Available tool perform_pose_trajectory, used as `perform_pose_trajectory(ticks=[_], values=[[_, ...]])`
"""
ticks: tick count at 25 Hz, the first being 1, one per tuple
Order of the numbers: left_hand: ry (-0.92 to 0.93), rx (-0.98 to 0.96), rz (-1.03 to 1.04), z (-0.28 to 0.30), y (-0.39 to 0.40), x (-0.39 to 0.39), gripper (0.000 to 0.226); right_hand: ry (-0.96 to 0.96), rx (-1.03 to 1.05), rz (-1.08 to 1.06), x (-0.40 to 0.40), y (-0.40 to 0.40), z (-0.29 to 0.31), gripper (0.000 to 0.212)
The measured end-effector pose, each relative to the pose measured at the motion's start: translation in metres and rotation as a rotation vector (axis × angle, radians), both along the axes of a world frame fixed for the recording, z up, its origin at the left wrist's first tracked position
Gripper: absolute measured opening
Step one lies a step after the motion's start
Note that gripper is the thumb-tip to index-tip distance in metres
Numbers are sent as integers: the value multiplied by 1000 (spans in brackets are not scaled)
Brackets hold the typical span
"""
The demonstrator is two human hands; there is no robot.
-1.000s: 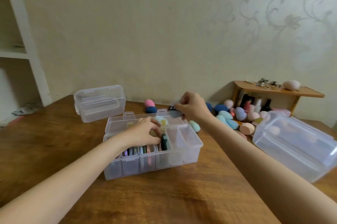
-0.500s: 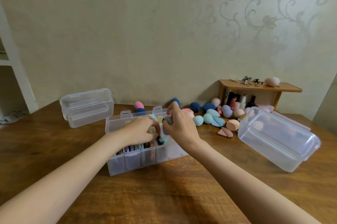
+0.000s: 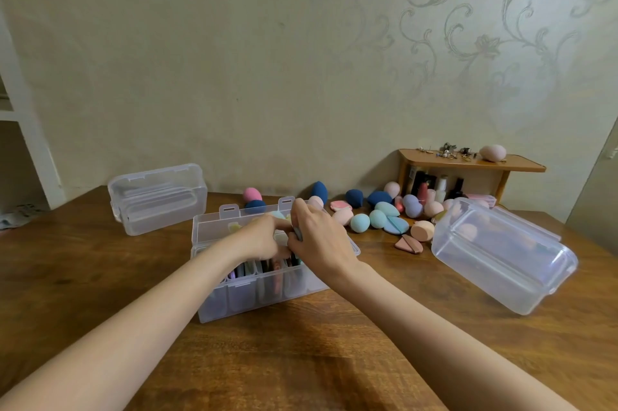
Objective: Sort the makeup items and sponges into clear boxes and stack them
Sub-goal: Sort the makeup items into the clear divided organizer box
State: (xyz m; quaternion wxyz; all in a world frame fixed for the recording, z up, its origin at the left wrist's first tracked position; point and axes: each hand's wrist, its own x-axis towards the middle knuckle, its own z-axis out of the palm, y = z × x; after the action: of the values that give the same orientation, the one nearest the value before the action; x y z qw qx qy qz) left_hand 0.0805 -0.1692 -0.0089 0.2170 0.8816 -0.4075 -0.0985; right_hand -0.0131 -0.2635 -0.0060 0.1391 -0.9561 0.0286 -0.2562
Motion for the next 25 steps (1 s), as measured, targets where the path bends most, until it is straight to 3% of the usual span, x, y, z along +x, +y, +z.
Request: perform_pose_trajectory(ticks=[8,14,19,25], values=[[76,33,104,1,-7,-3,31,6,81,-35,-1,-2,-9,16],[4,139,-10,8,-1,-5,20,72,129,-13,1,-4,-3,20],[38,173,1,13,0,-6,27,94,79,10,1,0,0,24],[-28,160,20,7,-4,-10,34,174,204,28,-9,-6,4,19]])
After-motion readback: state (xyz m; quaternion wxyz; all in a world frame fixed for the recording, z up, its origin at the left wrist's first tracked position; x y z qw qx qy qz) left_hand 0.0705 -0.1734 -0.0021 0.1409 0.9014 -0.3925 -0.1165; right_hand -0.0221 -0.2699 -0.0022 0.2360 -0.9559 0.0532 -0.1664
